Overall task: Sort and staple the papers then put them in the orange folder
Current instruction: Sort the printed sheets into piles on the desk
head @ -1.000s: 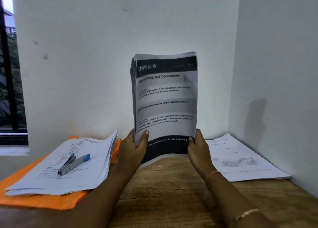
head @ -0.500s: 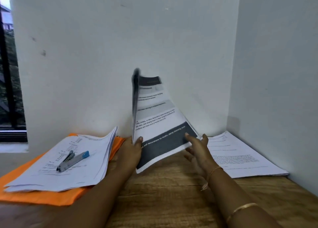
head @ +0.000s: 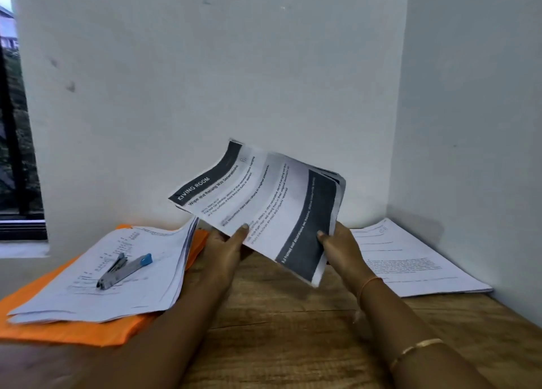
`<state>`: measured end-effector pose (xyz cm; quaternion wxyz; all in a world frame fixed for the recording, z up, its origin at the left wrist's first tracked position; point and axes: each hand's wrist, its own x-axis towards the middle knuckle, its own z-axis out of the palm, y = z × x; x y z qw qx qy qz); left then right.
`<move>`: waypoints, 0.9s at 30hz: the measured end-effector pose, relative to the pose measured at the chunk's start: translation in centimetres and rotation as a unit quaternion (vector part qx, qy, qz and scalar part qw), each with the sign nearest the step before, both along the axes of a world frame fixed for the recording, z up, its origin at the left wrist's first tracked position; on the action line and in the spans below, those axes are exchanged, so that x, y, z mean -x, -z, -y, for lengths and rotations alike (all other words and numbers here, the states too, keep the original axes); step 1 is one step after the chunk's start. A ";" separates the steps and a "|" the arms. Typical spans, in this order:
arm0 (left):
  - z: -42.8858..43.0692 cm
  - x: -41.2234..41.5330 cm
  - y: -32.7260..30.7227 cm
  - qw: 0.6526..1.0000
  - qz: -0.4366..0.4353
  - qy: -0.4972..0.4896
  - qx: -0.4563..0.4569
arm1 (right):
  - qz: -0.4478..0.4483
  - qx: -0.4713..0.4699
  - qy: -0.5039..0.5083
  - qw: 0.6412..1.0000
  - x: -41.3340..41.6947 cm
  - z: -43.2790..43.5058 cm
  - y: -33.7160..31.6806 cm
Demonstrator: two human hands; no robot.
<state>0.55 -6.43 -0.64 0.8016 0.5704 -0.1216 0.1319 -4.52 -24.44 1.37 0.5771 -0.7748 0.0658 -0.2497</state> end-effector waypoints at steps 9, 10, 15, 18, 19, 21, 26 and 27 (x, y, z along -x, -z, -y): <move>-3.8 -1.9 -0.7 0.983 -0.113 -0.128 0.069 | 0.067 0.219 0.205 0.952 0.7 2.5 0.7; -3.7 -1.8 -0.7 0.984 -0.111 -0.137 0.007 | 0.073 0.228 0.216 0.947 0.7 2.6 0.7; -1.9 -0.4 -0.2 0.946 -0.005 -0.096 -0.308 | 0.116 0.239 0.227 0.937 0.5 2.0 0.8; -1.6 -0.2 -0.3 0.930 0.061 -0.107 -0.345 | 0.164 0.204 0.200 0.944 0.5 1.3 0.7; -1.6 -0.3 -0.2 0.932 0.066 -0.111 -0.338 | 0.168 0.183 0.183 0.951 0.6 1.2 0.7; -1.8 -0.9 0.1 0.937 0.048 -0.115 -0.326 | 0.142 0.136 0.143 0.970 0.6 1.1 0.7; -2.3 -1.9 1.4 0.946 -0.020 -0.086 -0.312 | 0.038 0.029 0.051 0.998 0.5 1.4 0.9; -2.4 -2.0 1.6 0.943 -0.020 -0.090 -0.319 | 0.023 0.006 0.044 0.999 0.5 1.5 1.0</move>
